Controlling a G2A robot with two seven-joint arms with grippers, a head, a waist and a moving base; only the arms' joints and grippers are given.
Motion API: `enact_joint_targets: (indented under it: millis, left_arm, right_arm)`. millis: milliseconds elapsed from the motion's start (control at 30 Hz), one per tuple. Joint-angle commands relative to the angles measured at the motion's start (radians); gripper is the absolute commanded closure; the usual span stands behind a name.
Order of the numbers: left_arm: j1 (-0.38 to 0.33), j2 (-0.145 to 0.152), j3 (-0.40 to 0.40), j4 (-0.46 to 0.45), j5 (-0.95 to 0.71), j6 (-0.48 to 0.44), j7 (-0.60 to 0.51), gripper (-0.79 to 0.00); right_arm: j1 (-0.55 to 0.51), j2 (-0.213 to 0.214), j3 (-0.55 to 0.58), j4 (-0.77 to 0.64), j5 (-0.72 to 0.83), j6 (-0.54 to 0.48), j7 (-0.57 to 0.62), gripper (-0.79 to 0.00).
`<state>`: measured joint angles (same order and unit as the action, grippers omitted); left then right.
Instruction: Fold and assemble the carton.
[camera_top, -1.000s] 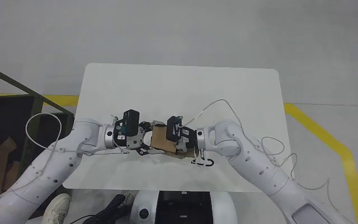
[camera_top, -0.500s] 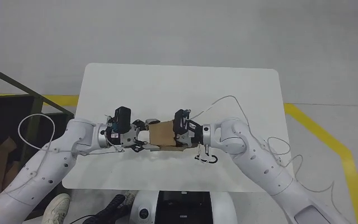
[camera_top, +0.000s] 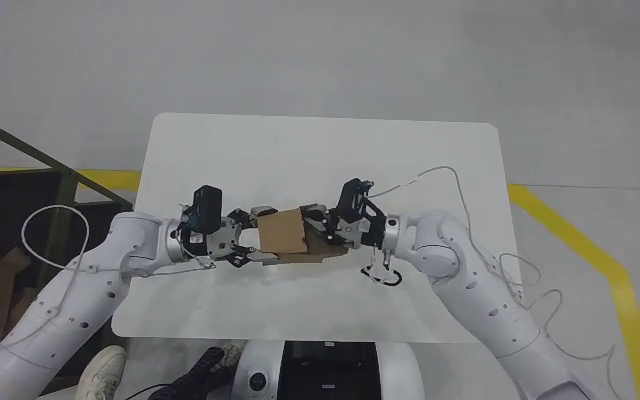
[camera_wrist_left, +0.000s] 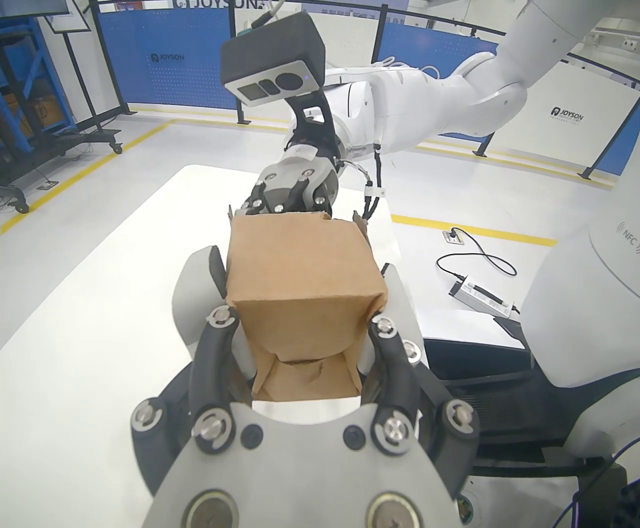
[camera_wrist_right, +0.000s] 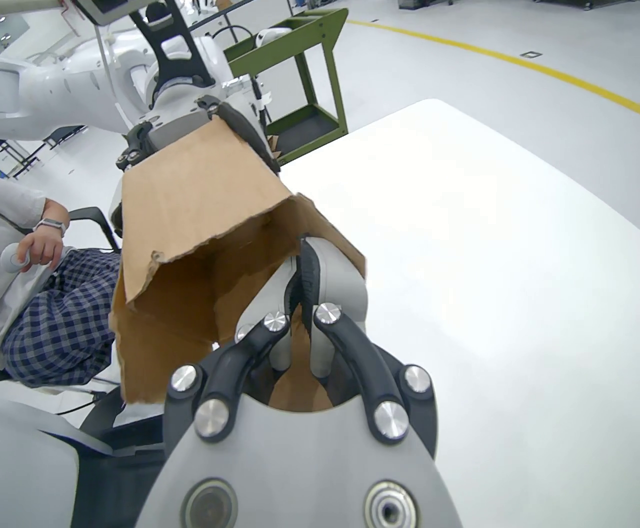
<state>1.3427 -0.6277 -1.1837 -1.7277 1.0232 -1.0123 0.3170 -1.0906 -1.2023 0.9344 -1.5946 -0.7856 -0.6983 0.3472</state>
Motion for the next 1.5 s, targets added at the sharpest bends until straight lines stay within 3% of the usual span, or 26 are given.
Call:
enact_joint_targets:
  millis: [0, 200, 500, 1000, 1267, 1467]
  left_arm:
    - [0.004, 0.001, -0.011, 0.007, -0.002, 0.000, 0.004, -0.474]
    - [0.018, -0.005, -0.045, 0.029, -0.021, 0.021, 0.025, -0.428]
    - [0.022, -0.017, -0.068, 0.038, -0.019, 0.045, 0.011, -0.437]
    - [0.043, -0.036, -0.066, -0.006, -0.013, 0.000, -0.019, -0.440]
    - [0.052, -0.043, -0.065, -0.008, -0.020, 0.000, -0.023, -0.422]
    - [0.054, -0.046, -0.071, -0.001, -0.034, 0.000, -0.024, -0.453]
  right_arm:
    - [-0.028, 0.007, 0.035, -0.021, -0.011, 0.019, -0.022, 0.000]
    - [-0.154, 0.032, 0.122, -0.110, -0.020, -0.006, -0.085, 0.000]
    - [-0.261, 0.046, 0.089, -0.233, -0.123, -0.052, -0.052, 0.000]
    - [-0.159, 0.032, 0.046, -0.178, -0.131, 0.010, -0.030, 0.000]
    - [-0.140, 0.028, 0.026, -0.174, -0.118, -0.002, -0.031, 0.000]
    - [-0.139, 0.030, 0.034, -0.166, -0.112, 0.008, -0.041, 0.000]
